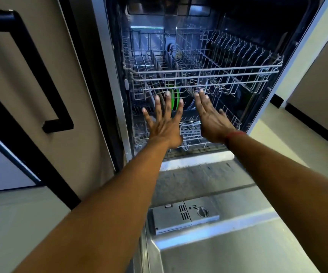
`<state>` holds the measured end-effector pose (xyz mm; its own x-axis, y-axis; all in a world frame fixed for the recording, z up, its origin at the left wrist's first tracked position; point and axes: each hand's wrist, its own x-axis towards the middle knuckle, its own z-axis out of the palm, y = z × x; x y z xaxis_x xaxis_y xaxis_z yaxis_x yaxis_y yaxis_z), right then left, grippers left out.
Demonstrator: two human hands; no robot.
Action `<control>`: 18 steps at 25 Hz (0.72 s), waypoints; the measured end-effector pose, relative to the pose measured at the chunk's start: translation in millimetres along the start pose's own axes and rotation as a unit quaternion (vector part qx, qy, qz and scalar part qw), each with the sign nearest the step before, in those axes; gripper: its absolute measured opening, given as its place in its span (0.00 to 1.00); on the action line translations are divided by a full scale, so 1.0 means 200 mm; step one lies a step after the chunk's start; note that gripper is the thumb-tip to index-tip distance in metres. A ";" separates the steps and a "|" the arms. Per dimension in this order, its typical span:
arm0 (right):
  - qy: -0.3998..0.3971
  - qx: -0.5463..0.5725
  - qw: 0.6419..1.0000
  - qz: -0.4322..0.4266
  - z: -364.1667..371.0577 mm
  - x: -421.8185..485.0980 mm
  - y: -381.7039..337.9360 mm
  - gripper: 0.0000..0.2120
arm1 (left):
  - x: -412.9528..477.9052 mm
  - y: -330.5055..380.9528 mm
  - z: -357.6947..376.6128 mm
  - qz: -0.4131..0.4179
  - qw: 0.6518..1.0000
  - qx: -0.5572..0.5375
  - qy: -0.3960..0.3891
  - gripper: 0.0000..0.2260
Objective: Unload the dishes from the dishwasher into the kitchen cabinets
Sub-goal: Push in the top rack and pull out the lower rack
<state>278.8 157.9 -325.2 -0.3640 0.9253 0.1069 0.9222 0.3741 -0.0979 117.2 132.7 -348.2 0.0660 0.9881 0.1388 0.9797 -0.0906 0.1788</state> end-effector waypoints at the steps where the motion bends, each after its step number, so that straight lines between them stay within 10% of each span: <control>1: -0.018 0.000 1.000 0.007 0.05 -0.01 0.02 0.48 | -0.02 0.00 0.06 -0.001 0.999 -0.001 -0.033 0.55; 8: -0.144 -0.005 0.988 0.047 0.35 0.02 0.11 0.44 | -0.02 -0.05 0.36 -0.022 0.959 -0.070 -0.272 0.43; 18: -0.168 -0.047 0.984 0.048 0.45 0.32 0.10 0.44 | 0.14 -0.12 0.48 -0.037 0.966 -0.074 -0.246 0.40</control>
<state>262.6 229.4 -409.2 -0.2836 0.9302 -0.2331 0.9564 0.2919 0.0013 113.5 174.7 -442.4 0.1142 0.9285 -0.3534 0.9500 0.0019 0.3121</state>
